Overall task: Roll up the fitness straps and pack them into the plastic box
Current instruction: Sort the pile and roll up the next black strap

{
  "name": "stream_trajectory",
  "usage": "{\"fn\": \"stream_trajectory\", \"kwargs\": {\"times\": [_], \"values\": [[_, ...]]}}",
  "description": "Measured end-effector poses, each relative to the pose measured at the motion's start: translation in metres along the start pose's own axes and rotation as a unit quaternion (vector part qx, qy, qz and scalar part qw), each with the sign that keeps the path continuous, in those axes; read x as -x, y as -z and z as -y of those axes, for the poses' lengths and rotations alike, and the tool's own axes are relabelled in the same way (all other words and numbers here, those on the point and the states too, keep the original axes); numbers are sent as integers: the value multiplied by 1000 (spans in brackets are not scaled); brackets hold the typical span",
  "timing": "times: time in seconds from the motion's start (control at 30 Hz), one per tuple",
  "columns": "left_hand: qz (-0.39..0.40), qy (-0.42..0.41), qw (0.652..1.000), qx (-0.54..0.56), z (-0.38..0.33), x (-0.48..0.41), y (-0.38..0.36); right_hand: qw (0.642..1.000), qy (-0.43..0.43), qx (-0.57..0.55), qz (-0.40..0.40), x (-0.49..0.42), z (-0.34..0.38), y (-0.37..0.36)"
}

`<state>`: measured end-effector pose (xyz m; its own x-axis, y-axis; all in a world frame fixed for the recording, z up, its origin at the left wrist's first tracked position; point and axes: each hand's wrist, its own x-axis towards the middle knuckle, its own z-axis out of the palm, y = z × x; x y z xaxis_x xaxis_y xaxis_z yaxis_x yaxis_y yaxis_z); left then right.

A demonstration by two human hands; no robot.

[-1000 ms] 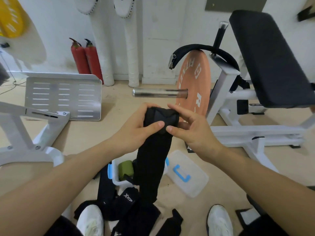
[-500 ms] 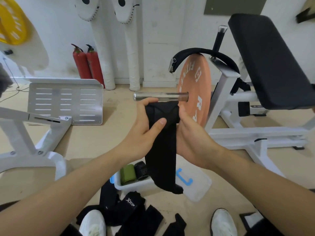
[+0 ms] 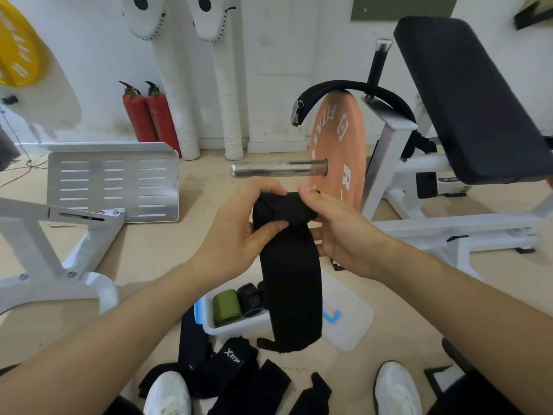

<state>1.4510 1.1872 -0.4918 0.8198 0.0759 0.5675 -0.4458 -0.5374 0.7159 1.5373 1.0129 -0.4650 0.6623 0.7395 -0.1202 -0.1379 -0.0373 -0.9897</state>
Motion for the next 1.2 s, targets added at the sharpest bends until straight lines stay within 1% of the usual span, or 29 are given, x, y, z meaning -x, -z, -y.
{"fn": "stream_trajectory", "kwargs": {"times": [0.07,0.13,0.2,0.27,0.33,0.37,0.43,0.47,0.53,0.6,0.67,0.8,0.9,0.97,1.07,1.13,1.2], "values": [[7,-6,1000,4,-2,0,0,1000,10,2,3,-1,0,3],[20,9,1000,14,-5,0,0,1000,26,-7,-4,-2,0,6],[36,43,998,35,-6,2,0,999,38,-18,-10,-3,-2,9],[36,105,991,78,-8,3,1,998,48,-32,-11,-3,-3,10],[21,187,971,147,-10,2,2,997,62,-43,-15,-2,-3,11],[21,233,955,184,-11,1,2,996,69,-47,-17,-2,-3,12],[44,307,924,224,-13,-2,4,995,86,-47,-23,-2,-4,14],[56,330,915,228,-13,-3,4,995,95,-34,-27,-1,-5,15],[64,348,907,230,-13,-3,3,993,116,21,-31,-1,-6,16],[55,344,908,233,-15,-4,2,988,135,68,-28,0,-8,17],[43,331,914,230,-16,-3,1,985,146,90,-19,2,-8,17],[35,306,924,225,-14,-1,1,975,157,155,2,4,-7,18],[22,282,934,216,-15,-1,3,969,157,191,1,3,-9,17],[4,265,940,215,-14,-2,5,975,148,164,5,2,-10,17],[-24,221,957,188,-8,-2,8,992,78,84,44,1,-7,19],[-35,178,972,152,-4,-1,11,996,27,48,66,1,-5,19],[-28,146,984,100,0,-1,13,998,4,19,61,0,-5,19]]}}
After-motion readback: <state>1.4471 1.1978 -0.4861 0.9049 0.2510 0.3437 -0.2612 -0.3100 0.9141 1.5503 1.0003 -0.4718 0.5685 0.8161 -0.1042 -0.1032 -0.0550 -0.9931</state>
